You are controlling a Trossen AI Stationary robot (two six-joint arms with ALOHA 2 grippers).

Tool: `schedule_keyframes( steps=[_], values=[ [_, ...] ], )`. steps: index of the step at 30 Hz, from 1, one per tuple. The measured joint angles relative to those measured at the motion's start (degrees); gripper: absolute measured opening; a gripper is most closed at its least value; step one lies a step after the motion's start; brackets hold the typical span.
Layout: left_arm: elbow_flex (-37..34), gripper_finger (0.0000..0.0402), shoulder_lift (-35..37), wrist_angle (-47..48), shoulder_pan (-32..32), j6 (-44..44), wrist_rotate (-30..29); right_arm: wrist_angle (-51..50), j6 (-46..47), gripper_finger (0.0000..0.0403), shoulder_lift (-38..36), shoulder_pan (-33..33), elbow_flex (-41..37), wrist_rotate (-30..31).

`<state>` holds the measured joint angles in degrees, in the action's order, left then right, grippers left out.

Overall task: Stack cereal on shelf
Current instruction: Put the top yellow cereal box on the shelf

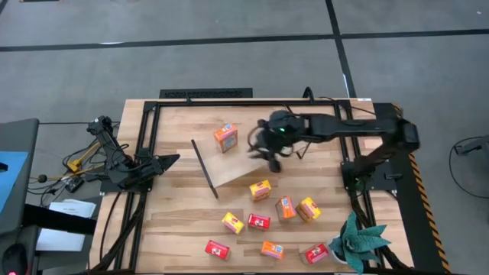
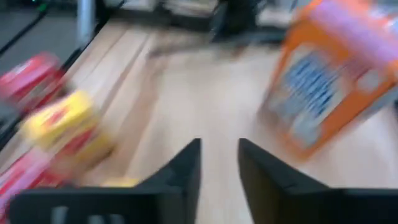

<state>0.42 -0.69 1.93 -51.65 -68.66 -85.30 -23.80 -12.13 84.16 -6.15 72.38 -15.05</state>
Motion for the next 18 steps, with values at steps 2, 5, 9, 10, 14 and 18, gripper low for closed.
schedule_keyframes(
  steps=[2, 5, 9, 10, 14, 18],
  values=[
    [0.0, 0.0249, -0.01, 0.06, 0.0, -0.02, 0.0, -5.99, -0.36, 0.0193, -2.47, 1.52, -0.1, -0.16],
    [-0.01, 0.0249, -0.02, 0.18, -0.01, -0.04, 0.0, -9.4, 1.62, 0.0251, -4.6, 4.14, -2.35, -0.06],
    [0.0, 0.0249, -0.02, 0.19, 0.0, -0.15, 0.04, -7.04, 4.55, 0.0288, -5.24, 8.51, -6.58, 2.51],
    [0.0, 0.0249, -0.01, 0.18, 0.01, -0.27, 0.15, -6.35, 4.62, 0.029, -5.18, 9.66, -7.67, 3.62],
    [0.01, 0.0249, -0.01, 0.33, 0.01, -1.11, 1.05, -2.48, 4.76, 0.0287, -3.02, 13.46, -9.86, 8.24],
    [0.01, 0.0249, 0.0, 0.27, -0.01, -1.14, 1.53, 1.12, 5.57, 0.0284, -1.98, 14.6, -10.11, 9.26]
  ],
)
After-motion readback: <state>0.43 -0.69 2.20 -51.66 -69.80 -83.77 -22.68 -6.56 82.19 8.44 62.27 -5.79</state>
